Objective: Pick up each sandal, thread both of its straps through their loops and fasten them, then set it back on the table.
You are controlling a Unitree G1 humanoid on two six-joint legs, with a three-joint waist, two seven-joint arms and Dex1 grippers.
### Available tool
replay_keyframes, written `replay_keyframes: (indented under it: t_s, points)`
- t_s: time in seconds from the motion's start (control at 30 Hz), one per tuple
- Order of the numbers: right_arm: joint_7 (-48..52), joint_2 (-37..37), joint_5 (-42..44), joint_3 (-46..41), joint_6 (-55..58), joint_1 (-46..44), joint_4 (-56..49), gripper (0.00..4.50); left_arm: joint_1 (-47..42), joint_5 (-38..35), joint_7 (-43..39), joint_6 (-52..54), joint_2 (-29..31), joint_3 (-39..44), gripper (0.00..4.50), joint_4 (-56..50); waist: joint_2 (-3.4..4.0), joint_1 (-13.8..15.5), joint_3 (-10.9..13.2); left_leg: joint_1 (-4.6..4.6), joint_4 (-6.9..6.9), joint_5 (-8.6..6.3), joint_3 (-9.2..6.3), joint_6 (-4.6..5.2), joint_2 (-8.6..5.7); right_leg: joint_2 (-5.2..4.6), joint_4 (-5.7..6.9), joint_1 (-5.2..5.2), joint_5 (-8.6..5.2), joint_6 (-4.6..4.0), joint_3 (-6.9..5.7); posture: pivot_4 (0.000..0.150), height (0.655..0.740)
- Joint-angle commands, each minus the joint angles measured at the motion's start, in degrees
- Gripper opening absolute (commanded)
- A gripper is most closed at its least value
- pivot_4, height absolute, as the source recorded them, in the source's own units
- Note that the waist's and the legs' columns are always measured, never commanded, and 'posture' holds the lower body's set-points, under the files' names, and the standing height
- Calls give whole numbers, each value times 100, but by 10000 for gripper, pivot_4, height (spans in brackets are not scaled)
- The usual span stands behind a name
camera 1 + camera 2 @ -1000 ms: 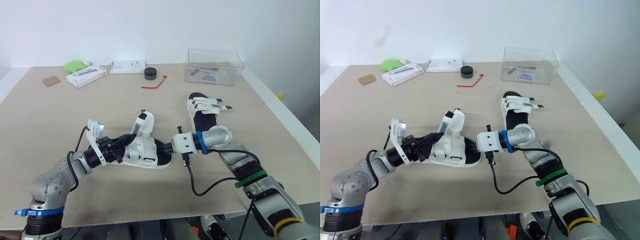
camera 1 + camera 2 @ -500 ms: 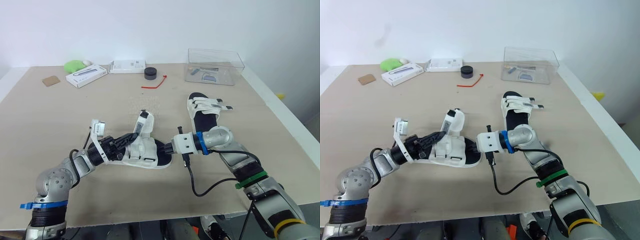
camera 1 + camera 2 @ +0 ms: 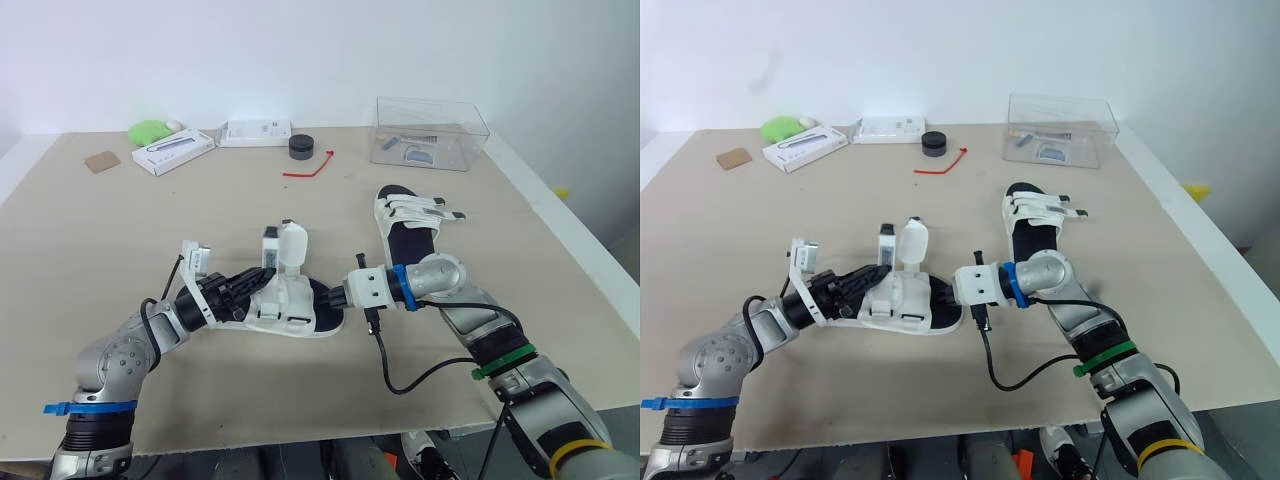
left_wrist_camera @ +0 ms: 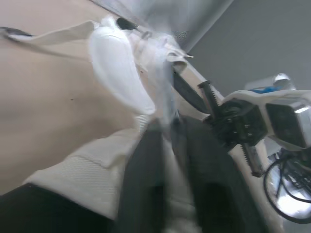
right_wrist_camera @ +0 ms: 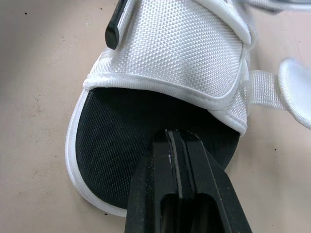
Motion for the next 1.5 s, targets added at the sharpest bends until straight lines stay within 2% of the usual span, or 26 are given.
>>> replay_keyframes:
  t_s: [0.03, 0.27, 0.47, 0.53, 0.63, 0.7, 0.9, 1.17, 1.37, 1.5]
  points:
    - [109, -160, -396, 226, 148, 224, 176, 0, -48, 132, -150, -210, 265, 198, 23040, -124, -1, -1, 0, -1, 0, -1, 0, 0, 0, 0, 0, -1, -1, 0, 0, 1500, 7400]
    - [96, -133, -416, 235, 126, 177, 251, 0, -468, 522, -604, -540, 908, 159, 23040, -68, -5, 1, 3, -4, -2, -6, -1, -2, 3, 0, -1, -5, -8, -4, -3, 1500, 7400]
    - [84, -107, -426, 247, 112, 134, 304, 0, -1218, 606, -900, -545, 925, -105, 23040, 51, -8, -1, 4, -4, -2, -6, 3, -2, 0, -2, -2, -4, -6, -1, -2, 1500, 7400]
    - [70, -95, -426, 254, 113, 124, 313, 0, -1390, 750, -1048, -572, 841, -356, 19004, 255, -8, -3, 4, -6, -3, -6, 3, -2, 1, -2, -3, -5, -7, 1, 0, 1500, 7400]
    - [43, -78, -424, 261, 133, 132, 298, 0, -1560, 1117, -1349, -701, 778, -785, 9266, 802, -8, -4, 4, -5, -3, -7, 2, -3, 0, -1, -3, -4, -7, 1, -2, 1500, 7400]
    - [31, -88, -424, 261, 136, 153, 280, 0, -1701, 1262, -1497, -674, 778, -944, 564, 1180, -8, -7, 4, -5, -3, -7, 3, -3, 0, 2, -3, -5, -7, 0, -1, 1500, 7400]
    - [8, -137, -417, 231, 172, 197, 227, 0, -2249, 1594, -2038, -293, 882, -1333, 564, 2164, -9, -9, 4, -9, -1, -7, 0, -3, -3, 7, -3, -6, -7, 0, -5, 1500, 7400]
    - [-10, -176, -416, 198, 208, 241, 167, 0, -2396, 1969, -2484, 0, 1041, -1645, 564, 2458, -9, -20, 4, -10, -1, -10, 0, 1, -1, 2, -3, -6, -7, 5, -3, 1500, 7400]
    - [-2, -177, -417, 196, 227, 240, 158, 0, -2333, 2120, -2500, -21, 1074, -1565, 564, 2432, -9, -20, 4, -10, -2, -11, 0, 2, -2, 0, -3, -6, -8, 7, -2, 1500, 7400]
    - [13, -153, -417, 208, 225, 199, 182, 0, -2483, 1982, -2314, 76, 1069, -1119, 564, 2545, -9, -20, 4, -10, -2, -11, -1, 3, -1, 0, -3, -7, -8, 8, -3, 1500, 7400]
